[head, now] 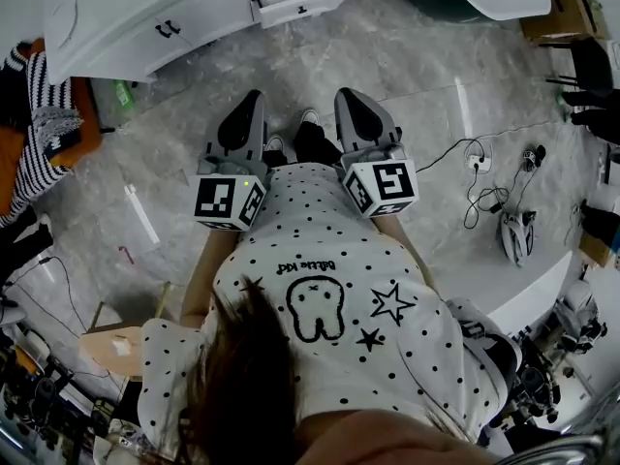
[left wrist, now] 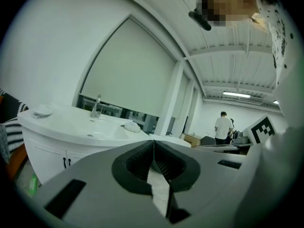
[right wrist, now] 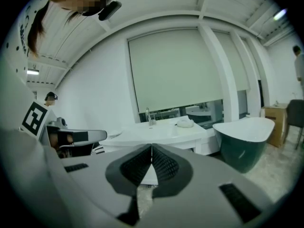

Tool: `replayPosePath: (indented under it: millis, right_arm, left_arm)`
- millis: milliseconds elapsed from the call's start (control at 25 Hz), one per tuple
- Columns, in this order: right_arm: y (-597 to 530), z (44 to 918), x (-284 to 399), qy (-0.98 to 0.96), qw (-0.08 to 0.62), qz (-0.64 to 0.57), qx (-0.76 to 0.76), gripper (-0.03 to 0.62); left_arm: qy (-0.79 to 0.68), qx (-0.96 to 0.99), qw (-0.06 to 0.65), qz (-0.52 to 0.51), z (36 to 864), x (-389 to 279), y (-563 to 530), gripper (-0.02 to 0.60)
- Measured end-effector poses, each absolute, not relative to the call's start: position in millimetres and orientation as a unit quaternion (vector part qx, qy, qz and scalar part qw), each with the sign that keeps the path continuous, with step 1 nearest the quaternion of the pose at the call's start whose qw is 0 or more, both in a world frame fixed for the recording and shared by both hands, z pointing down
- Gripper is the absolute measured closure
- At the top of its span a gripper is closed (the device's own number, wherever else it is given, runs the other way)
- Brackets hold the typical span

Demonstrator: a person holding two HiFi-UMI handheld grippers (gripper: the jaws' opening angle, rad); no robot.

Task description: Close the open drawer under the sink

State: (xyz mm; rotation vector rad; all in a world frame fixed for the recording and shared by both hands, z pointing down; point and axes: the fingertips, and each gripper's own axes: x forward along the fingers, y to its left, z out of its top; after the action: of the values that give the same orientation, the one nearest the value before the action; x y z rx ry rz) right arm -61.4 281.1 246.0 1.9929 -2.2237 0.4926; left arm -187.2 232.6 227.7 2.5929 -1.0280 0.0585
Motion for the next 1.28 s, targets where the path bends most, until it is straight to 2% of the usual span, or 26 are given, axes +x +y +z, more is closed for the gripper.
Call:
replayPosePath:
  millis: [360, 880, 1280]
  right_arm:
    - [255.5, 240.7, -24.3, -0.757, 0.064, 0.147, 0.634, 0.580]
    - [259.6, 242.5, 46.1, -0.750, 0.037, 0.147, 0.644, 0.580]
    - [259.1, 250.0, 64.0, -0.740, 0.041, 0.160, 0.652, 0.580]
  left_arm:
    - [-0.395, 0.902, 0.173, 0.005, 221.4, -153.7, 215.4, 0.567]
    - [-0.377, 0.911, 0.168, 0.006, 225.9, -86.3, 228.0, 0.566]
    - [-0.362, 0.915, 0.176, 0.016, 231.6, -66.6, 225.6, 0.567]
